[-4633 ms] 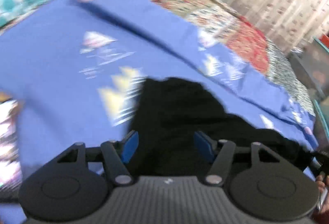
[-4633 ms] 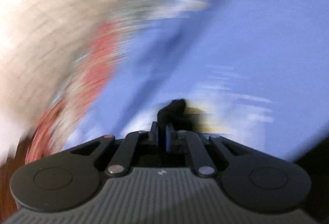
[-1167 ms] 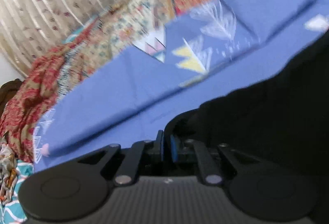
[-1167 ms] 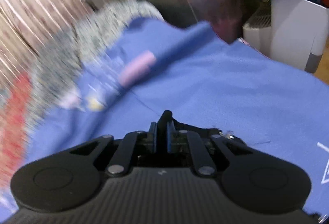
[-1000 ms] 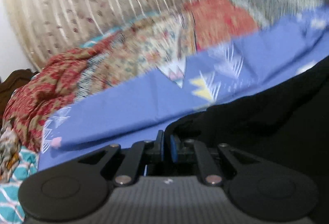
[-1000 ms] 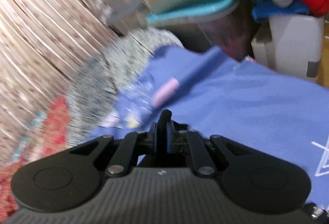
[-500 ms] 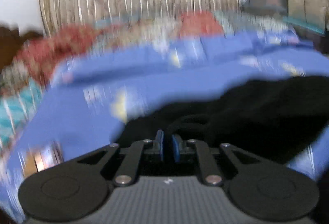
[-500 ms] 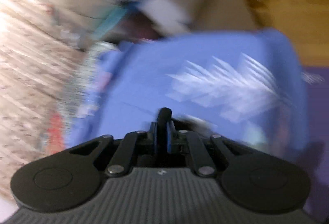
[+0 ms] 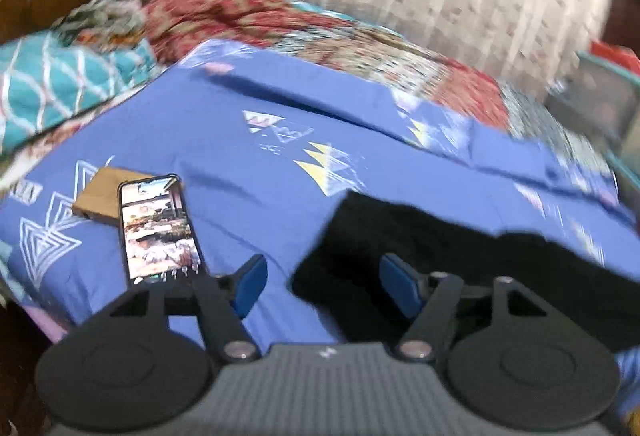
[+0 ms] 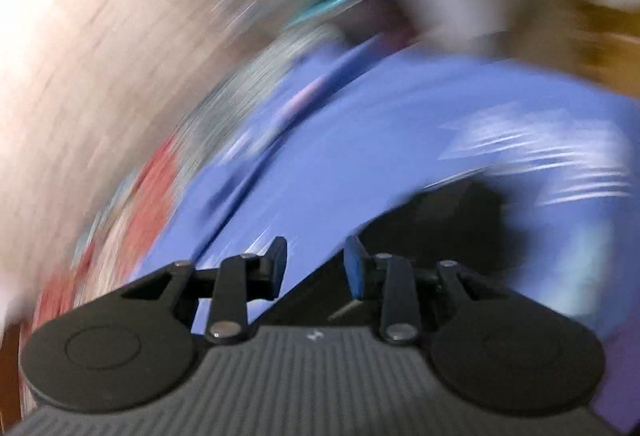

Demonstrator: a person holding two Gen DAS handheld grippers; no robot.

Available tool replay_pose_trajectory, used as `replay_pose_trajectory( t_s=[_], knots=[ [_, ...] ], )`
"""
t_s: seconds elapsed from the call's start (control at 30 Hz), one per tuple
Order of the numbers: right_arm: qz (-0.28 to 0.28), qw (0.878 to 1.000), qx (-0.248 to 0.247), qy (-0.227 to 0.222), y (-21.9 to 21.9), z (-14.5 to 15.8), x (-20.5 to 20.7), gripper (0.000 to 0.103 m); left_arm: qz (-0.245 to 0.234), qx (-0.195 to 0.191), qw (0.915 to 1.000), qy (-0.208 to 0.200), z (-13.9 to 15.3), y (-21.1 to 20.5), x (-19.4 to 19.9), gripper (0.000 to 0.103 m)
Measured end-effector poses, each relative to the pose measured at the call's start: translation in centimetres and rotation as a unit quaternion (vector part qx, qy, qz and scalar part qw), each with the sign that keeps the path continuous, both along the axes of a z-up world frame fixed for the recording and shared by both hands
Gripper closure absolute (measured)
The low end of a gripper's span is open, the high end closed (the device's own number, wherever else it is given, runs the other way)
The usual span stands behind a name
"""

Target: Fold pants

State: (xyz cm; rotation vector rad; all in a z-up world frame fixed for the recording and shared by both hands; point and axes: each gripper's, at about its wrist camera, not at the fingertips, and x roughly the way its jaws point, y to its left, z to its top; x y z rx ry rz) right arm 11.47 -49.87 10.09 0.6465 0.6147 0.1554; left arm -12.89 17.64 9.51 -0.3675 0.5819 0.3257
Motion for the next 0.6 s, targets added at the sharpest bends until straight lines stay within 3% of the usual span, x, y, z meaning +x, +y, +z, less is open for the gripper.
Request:
replay_pose_trajectory(
  t_s=[0.03, 0.1, 0.17, 0.23, 0.27, 0.3, 0.33, 0.37, 0.4, 0.43, 0.5, 0.53, 0.6],
  knots=[
    [0.063, 0.998, -0.019, 0.004, 3.3, 0.9, 0.9, 0.062, 0.004, -0.010, 0.9999, 0.001, -0.2, 0.4, 0.7, 0.035],
    [0.186, 0.981, -0.050, 0.003, 10.5, 1.9, 2.2, 0.054, 0.003, -0.043, 0.9991, 0.000, -1.0, 0.3, 1.6, 0.021],
    [0.288, 0.955, -0.071, 0.004, 18.2, 1.9, 3.4, 0.044, -0.005, -0.071, 0.9974, 0.003, -1.8, 0.2, 3.0, 0.021],
    [0.345, 0.934, -0.091, 0.019, 24.2, 1.0, 4.4, 0.038, -0.010, -0.080, 0.9967, 0.012, -2.8, -0.1, 4.3, 0.022],
    [0.366, 0.924, -0.106, 0.030, 27.3, 0.1, 5.3, 0.038, -0.012, -0.082, 0.9964, 0.018, -3.3, -0.3, 4.9, 0.029],
    [0.375, 0.918, -0.118, 0.046, 29.4, -1.0, 5.9, 0.035, -0.013, -0.085, 0.9960, 0.027, -3.9, -0.5, 5.5, 0.043],
    [0.380, 0.913, -0.124, 0.080, 31.0, -2.6, 7.2, 0.035, -0.015, -0.087, 0.9954, 0.037, -4.4, -0.7, 6.0, 0.051],
    [0.387, 0.906, -0.121, 0.125, 32.1, -4.3, 8.2, 0.038, -0.013, -0.083, 0.9956, 0.042, -4.8, -1.1, 6.0, 0.070],
    [0.393, 0.896, -0.117, 0.170, 33.0, -5.8, 8.5, 0.068, -0.016, -0.076, 0.9960, 0.045, -5.1, -1.5, 6.0, 0.082],
    [0.398, 0.889, -0.124, 0.186, 33.7, -6.7, 8.9, 0.086, -0.018, -0.067, 0.9966, 0.045, -5.2, -1.8, 5.9, 0.082],
    [0.402, 0.894, -0.120, 0.156, 33.8, -5.6, 9.5, 0.092, -0.019, -0.047, 0.9982, 0.032, -5.2, -2.3, 5.2, 0.083],
    [0.387, 0.909, -0.095, 0.127, 33.1, -4.3, 10.0, 0.096, -0.018, -0.041, 0.9987, 0.027, -5.2, -2.5, 4.8, 0.083],
    [0.347, 0.934, -0.043, 0.072, 31.3, -2.3, 10.8, 0.096, -0.021, -0.039, 0.9986, 0.029, -5.8, -2.7, 4.8, 0.080]
  ],
)
